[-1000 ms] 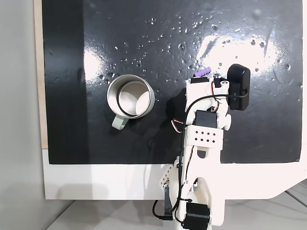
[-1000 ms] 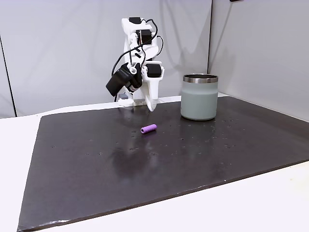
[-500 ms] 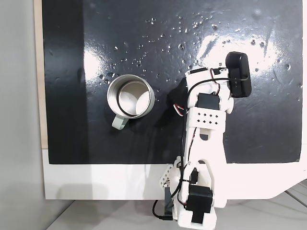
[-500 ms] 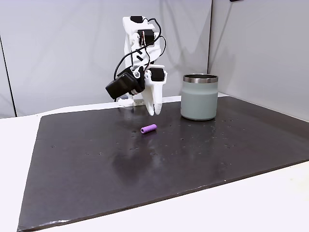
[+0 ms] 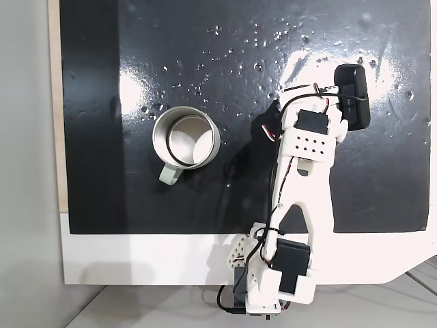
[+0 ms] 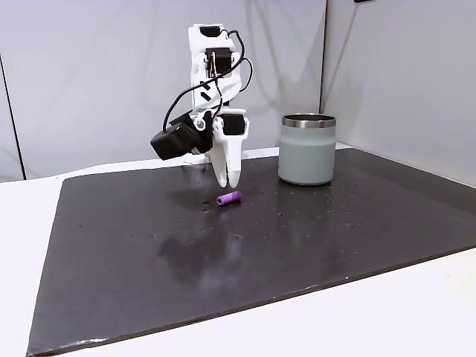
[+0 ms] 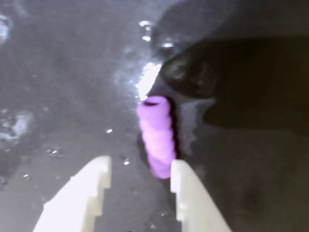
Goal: Grasp a pengrip and put it in the cup.
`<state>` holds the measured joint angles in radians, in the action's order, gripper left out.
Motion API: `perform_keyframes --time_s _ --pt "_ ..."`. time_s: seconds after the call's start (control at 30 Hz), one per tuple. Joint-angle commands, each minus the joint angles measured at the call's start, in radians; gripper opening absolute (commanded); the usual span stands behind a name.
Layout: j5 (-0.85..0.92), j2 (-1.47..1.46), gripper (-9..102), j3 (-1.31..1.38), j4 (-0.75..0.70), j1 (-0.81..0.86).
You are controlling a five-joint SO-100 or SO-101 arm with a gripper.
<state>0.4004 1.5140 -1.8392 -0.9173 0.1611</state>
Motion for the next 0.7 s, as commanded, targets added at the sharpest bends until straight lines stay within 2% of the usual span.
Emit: perform_keyframes --time_s 0.0,0.23,0.37,0.43,0.5,0.67 --pt "0.017 -0.021 17 0.074 -0.020 0.009" --pt "0.044 -0.087 17 0.078 -0.028 -0.009" --pt "0.046 -0.150 15 0.138 -0.081 -0.006" --pt "0.043 -0.202 10 0.195 -0.130 0.002" --pt "0.031 -0.249 0 0.244 -0.166 0.009" --pt "-0.008 -0.241 0 0.255 -0.170 0.018"
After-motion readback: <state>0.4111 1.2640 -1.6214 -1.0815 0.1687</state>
